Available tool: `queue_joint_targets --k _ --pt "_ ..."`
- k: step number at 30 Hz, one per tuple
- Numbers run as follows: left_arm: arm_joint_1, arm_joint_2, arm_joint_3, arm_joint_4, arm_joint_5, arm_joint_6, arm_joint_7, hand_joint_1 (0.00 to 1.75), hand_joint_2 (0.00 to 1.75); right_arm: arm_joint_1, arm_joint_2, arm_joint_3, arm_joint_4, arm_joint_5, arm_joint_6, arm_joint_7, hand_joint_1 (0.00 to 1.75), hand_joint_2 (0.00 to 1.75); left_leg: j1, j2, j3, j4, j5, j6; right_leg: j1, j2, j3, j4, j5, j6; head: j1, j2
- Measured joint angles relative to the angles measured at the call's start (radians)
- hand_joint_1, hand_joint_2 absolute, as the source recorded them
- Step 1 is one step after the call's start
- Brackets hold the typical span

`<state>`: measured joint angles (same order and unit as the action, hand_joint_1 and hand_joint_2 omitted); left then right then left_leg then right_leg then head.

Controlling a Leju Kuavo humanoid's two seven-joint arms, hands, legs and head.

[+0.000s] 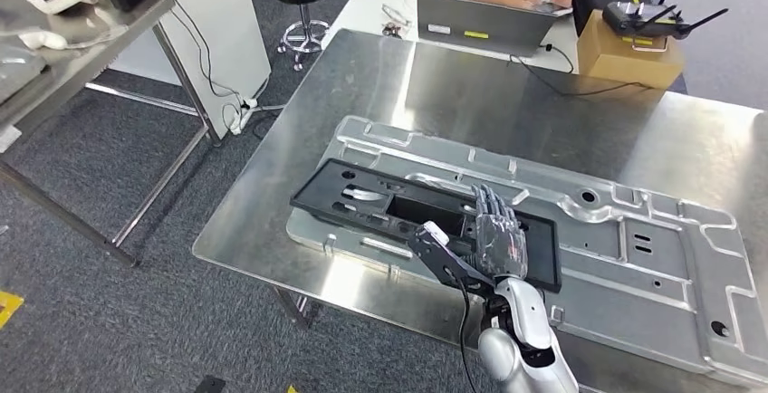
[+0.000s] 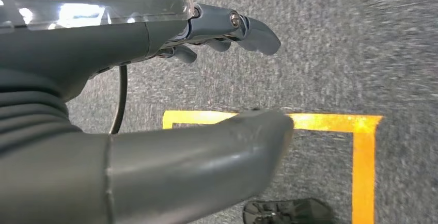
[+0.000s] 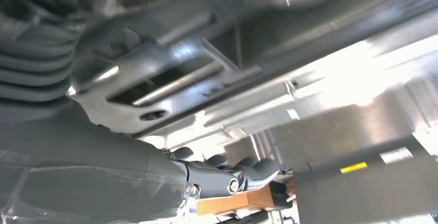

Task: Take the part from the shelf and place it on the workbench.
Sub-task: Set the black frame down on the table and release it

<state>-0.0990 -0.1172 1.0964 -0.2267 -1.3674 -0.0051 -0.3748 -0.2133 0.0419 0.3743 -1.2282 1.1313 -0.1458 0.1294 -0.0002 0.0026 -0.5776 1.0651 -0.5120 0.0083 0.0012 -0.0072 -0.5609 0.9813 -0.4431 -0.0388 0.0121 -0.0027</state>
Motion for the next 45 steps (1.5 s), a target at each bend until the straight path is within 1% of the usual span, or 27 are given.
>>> queue_joint_targets --k 2,3,4,5,8,10,13,14,16,18,19,20,21,24,26,28,29,31,33,34,35,36,38,40,41,44,45 --pt "-0.001 0.001 0.000 -0.001 0.000 0.000 0.000 0.00 0.00 -0.005 0.007 0.000 0.007 0.000 0.000 0.000 0.00 0.00 0.007 -0.002 -0.059 0.124 -0.061 -0.011 -0.003 -0.002 0.001 -0.004 0.002 -0.002 0.000 0.000" --pt "0.000 0.002 0.000 -0.001 0.000 0.000 0.000 0.00 0.00 -0.005 0.009 0.000 0.011 0.000 0.000 0.000 0.00 0.00 0.011 -0.002 -0.089 0.181 -0.080 -0.018 -0.004 -0.002 0.000 -0.002 0.002 -0.001 -0.001 0.000" --pt "0.001 0.002 0.000 -0.001 0.000 0.000 0.000 0.00 0.00 -0.005 0.010 0.000 0.015 0.000 0.000 0.000 0.00 0.00 0.015 -0.002 -0.105 0.210 -0.081 -0.024 -0.005 -0.002 -0.002 0.001 0.000 0.000 -0.001 0.000" --pt "0.002 0.003 0.000 -0.002 0.000 0.000 0.000 0.00 0.00 -0.005 0.011 0.000 0.019 0.000 0.000 0.000 0.00 0.00 0.019 -0.001 -0.103 0.200 -0.062 -0.029 -0.008 -0.001 -0.003 0.006 -0.002 0.003 -0.001 0.000" --pt "0.001 0.003 0.000 -0.003 0.000 0.001 0.000 0.00 0.00 -0.006 0.014 0.000 0.027 0.000 0.000 0.000 0.00 0.00 0.028 -0.001 -0.020 0.024 0.030 -0.042 -0.014 0.001 -0.007 0.033 -0.019 0.021 -0.001 0.000" --pt "0.000 0.002 0.000 -0.003 0.001 0.000 0.000 0.00 0.00 -0.008 0.016 0.000 0.029 0.000 -0.001 0.000 0.00 0.00 0.027 -0.005 0.006 -0.033 0.042 -0.031 -0.011 0.002 -0.015 0.050 -0.025 0.034 -0.001 0.000" --pt "0.002 0.000 0.000 -0.003 0.003 -0.003 -0.003 0.00 0.00 -0.009 0.019 0.000 0.035 0.001 -0.004 0.001 0.00 0.00 0.023 -0.006 0.001 -0.032 0.050 -0.006 -0.011 0.005 -0.022 0.056 -0.022 0.049 -0.001 0.000" --pt "0.002 -0.001 0.000 -0.003 0.003 -0.005 -0.005 0.00 0.00 -0.009 0.020 0.000 0.037 0.001 -0.006 0.001 0.00 0.00 0.024 -0.005 -0.002 -0.034 0.055 0.002 -0.013 0.005 -0.027 0.067 -0.036 0.053 -0.001 0.000" --pt "0.001 -0.002 0.000 -0.004 0.003 -0.007 -0.009 0.00 0.00 -0.009 0.020 0.001 0.041 0.001 -0.009 -0.001 0.00 0.00 0.025 -0.003 -0.011 -0.038 0.064 0.016 -0.016 0.005 -0.055 0.143 -0.099 0.061 0.000 0.000" --pt "0.001 -0.002 0.000 -0.004 0.003 -0.007 -0.010 0.00 0.00 -0.008 0.020 0.001 0.046 0.001 -0.013 -0.002 0.00 0.00 0.022 -0.002 -0.024 -0.038 0.071 0.022 -0.016 0.005 -0.102 0.270 -0.173 0.066 0.000 0.000" --pt "0.001 -0.002 0.000 -0.004 0.003 -0.007 -0.010 0.00 0.00 -0.007 0.020 0.001 0.049 0.001 -0.014 -0.002 0.00 0.00 0.020 -0.001 -0.030 -0.038 0.076 0.023 -0.016 0.005 -0.116 0.315 -0.189 0.066 0.000 0.000" --pt "0.002 -0.002 0.000 -0.004 0.003 -0.008 -0.011 0.00 0.00 -0.006 0.020 0.001 0.052 0.001 -0.015 -0.002 0.00 0.00 0.018 -0.001 -0.036 -0.038 0.080 0.023 -0.015 0.005 -0.113 0.326 -0.186 0.064 0.000 0.000" --pt "0.002 -0.002 0.000 -0.004 0.003 -0.008 -0.011 0.00 0.00 -0.005 0.020 0.001 0.054 0.001 -0.015 -0.002 0.00 0.00 0.015 -0.001 -0.040 -0.038 0.084 0.023 -0.014 0.005 -0.089 0.296 -0.164 0.059 0.000 0.000" --pt "0.001 -0.006 0.000 -0.004 0.003 -0.008 -0.011 0.00 0.00 -0.009 0.020 0.001 0.056 0.001 -0.017 -0.002 0.00 0.00 0.010 -0.003 -0.049 -0.038 0.098 0.018 -0.002 0.005 0.033 0.091 -0.092 0.031 -0.001 0.000" --pt "0.001 -0.010 0.000 -0.005 0.003 -0.008 -0.012 0.00 0.00 -0.011 0.021 0.000 0.056 0.001 -0.018 -0.003 0.00 0.00 0.012 -0.002 -0.052 -0.042 0.110 0.007 0.007 0.005 0.060 0.032 -0.080 0.021 -0.001 0.000" --pt "0.001 -0.011 0.000 -0.005 0.004 -0.009 -0.012 0.00 0.00 -0.010 0.021 0.000 0.056 0.001 -0.019 -0.004 0.00 0.00 0.014 -0.002 -0.054 -0.045 0.120 -0.006 0.007 0.005 0.054 0.022 -0.062 0.019 -0.001 0.000" --pt "0.002 -0.011 0.000 -0.005 0.005 -0.009 -0.012 0.00 0.00 -0.010 0.023 0.000 0.056 0.002 -0.019 -0.004 0.00 0.00 0.013 -0.002 -0.059 -0.041 0.112 -0.012 0.005 0.004 0.050 0.013 -0.051 0.016 -0.001 0.000" --pt "0.003 -0.013 0.000 -0.006 0.007 -0.008 -0.012 0.00 0.00 -0.010 0.027 0.001 0.059 0.003 -0.020 -0.006 0.00 0.00 0.011 -0.004 -0.079 0.013 0.047 -0.020 -0.002 0.001 0.036 -0.003 -0.023 0.006 -0.001 0.000" --pt "0.003 -0.015 0.000 -0.006 0.008 -0.008 -0.012 0.00 0.00 -0.009 0.031 0.001 0.061 0.004 -0.021 -0.007 0.00 0.00 0.013 -0.004 -0.110 0.133 -0.049 -0.028 -0.002 -0.001 0.009 -0.002 -0.003 0.000 -0.002 0.000" --pt "0.004 -0.016 0.000 -0.006 0.009 -0.007 -0.012 0.00 0.00 -0.007 0.031 0.001 0.063 0.004 -0.021 -0.008 0.00 0.00 0.013 -0.004 -0.121 0.192 -0.078 -0.031 -0.002 -0.002 -0.006 0.002 0.006 0.000 -0.001 0.000" --pt "0.004 -0.016 0.000 -0.006 0.010 -0.006 -0.012 0.00 0.00 -0.007 0.031 0.001 0.065 0.004 -0.021 -0.008 0.00 0.00 0.014 -0.004 -0.120 0.228 -0.085 -0.034 -0.003 -0.003 -0.022 0.007 0.014 0.002 -0.001 0.000" --pt "0.005 -0.016 0.000 -0.006 0.011 -0.006 -0.012 0.00 0.00 -0.006 0.031 0.001 0.067 0.004 -0.021 -0.008 0.00 0.00 0.016 -0.004 -0.103 0.230 -0.071 -0.038 -0.004 -0.003 -0.038 0.014 0.021 0.006 -0.001 0.000" --pt "0.004 -0.016 0.000 -0.009 0.011 -0.005 -0.012 0.00 0.00 -0.006 0.031 0.001 0.069 0.004 -0.022 -0.008 0.00 0.00 0.022 -0.003 -0.020 0.133 -0.021 -0.044 -0.008 -0.004 -0.069 0.034 0.031 0.015 -0.002 0.000" --pt "0.002 -0.017 0.000 -0.011 0.011 -0.004 -0.012 0.00 0.00 -0.007 0.032 0.000 0.069 0.005 -0.023 -0.008 0.00 0.00 0.023 -0.005 0.066 0.008 -0.016 -0.043 -0.006 -0.004 -0.094 0.057 0.038 0.025 -0.002 0.000" --pt "0.001 -0.017 0.000 -0.012 0.011 -0.004 -0.013 0.00 0.00 -0.007 0.032 0.000 0.069 0.005 -0.024 -0.008 0.00 0.00 0.022 -0.007 0.085 -0.026 -0.025 -0.038 -0.004 -0.004 -0.101 0.065 0.043 0.030 -0.001 0.000" --pt "0.003 -0.020 0.000 -0.013 0.013 -0.004 -0.014 0.00 0.00 -0.006 0.032 0.000 0.071 0.009 -0.026 -0.009 0.00 0.00 0.020 -0.006 0.072 -0.039 -0.017 -0.007 -0.005 -0.002 -0.112 0.069 0.056 0.048 0.000 0.000" --pt "0.002 -0.022 0.000 -0.013 0.013 -0.004 -0.014 0.00 0.00 -0.005 0.032 0.000 0.073 0.012 -0.027 -0.010 0.00 0.00 0.021 -0.004 0.064 -0.040 -0.006 0.004 -0.007 -0.001 -0.119 0.078 0.040 0.054 0.000 0.000"
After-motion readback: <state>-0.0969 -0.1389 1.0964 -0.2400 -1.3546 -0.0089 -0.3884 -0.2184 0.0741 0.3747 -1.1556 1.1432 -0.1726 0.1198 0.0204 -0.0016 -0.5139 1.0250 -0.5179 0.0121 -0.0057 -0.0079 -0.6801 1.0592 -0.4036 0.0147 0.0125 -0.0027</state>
